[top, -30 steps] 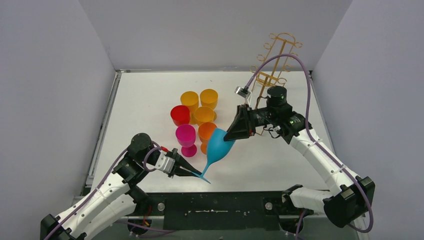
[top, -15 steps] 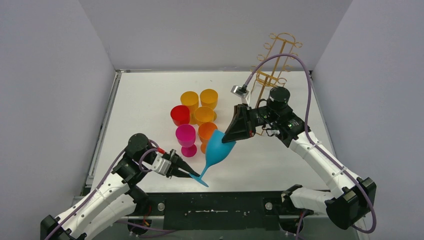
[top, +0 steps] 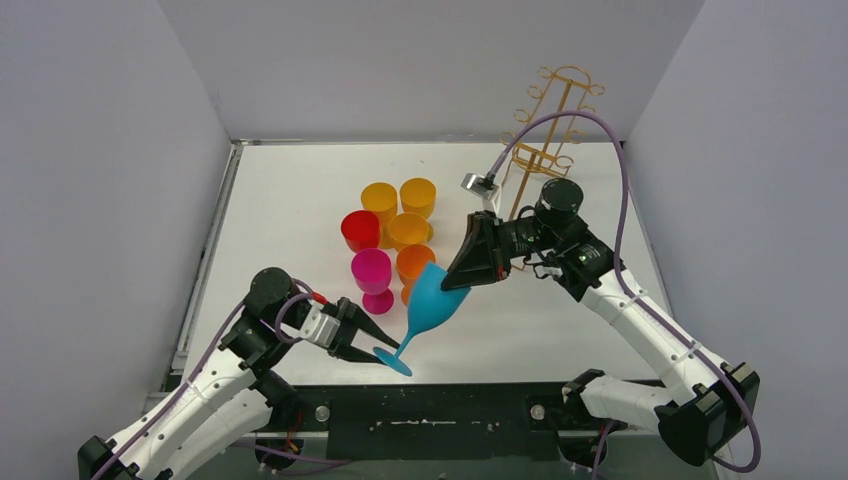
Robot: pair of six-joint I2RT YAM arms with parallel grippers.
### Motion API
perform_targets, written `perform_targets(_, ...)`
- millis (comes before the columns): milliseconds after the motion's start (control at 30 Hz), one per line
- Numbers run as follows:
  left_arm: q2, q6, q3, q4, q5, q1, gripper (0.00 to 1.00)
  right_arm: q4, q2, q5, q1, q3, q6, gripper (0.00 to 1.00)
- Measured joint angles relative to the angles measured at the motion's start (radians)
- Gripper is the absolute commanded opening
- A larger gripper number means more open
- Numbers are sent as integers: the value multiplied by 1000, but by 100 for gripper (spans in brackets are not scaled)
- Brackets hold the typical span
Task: Take the wine glass off the wine glass rack
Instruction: Place the wine glass at the center of the board.
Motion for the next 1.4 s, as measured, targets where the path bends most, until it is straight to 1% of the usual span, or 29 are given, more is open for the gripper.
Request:
perform_targets(133, -1, -13, 0, -12, -8, 1, 34, -53, -9, 17, 3, 3, -43, 0)
perform_targets(367, -11, -27, -1, -21, -24, 2, 45, -121, -14, 50, 14, 3, -94, 0)
perform_targets(567, -34, -27, -5, -34, -39, 2, 51, -168, -14, 96, 20, 3, -145, 0)
perform_targets(633, -45, -27, -9, -42, -52, 2, 55, -202, -14, 114, 26, 7, -173, 0)
perform_targets(833, -85, -23, -16, -84, -103, 2, 57, -288, -12, 168, 62, 24, -243, 0)
perform_targets(867, -93, -21, -16, -94, -111, 2, 60, -293, -11, 176, 66, 24, -249, 0)
perform_targets(967, -118, -20, -15, -118, -142, 2, 71, -315, -10, 217, 80, 25, -266, 0)
perform_targets(1033, -136, -36, -13, -129, -177, 2, 74, -330, -10, 257, 96, 28, -280, 0)
perform_targets(1167, -187, -48, -3, -150, -278, 2, 86, -350, -14, 330, 137, 35, -306, 0)
perform_targets(1233, -219, -50, -3, -164, -352, 2, 89, -376, -15, 382, 160, 44, -327, 0)
perform_targets(1267, -239, -53, -3, -170, -406, 2, 91, -399, -15, 421, 176, 54, -337, 0)
perform_targets(1300, -259, -59, -3, -176, -465, 2, 96, -418, -15, 461, 193, 63, -348, 0)
perform_targets(1400, -319, -142, -3, -188, -699, 2, 97, -472, -16, 572, 251, 89, -374, 0)
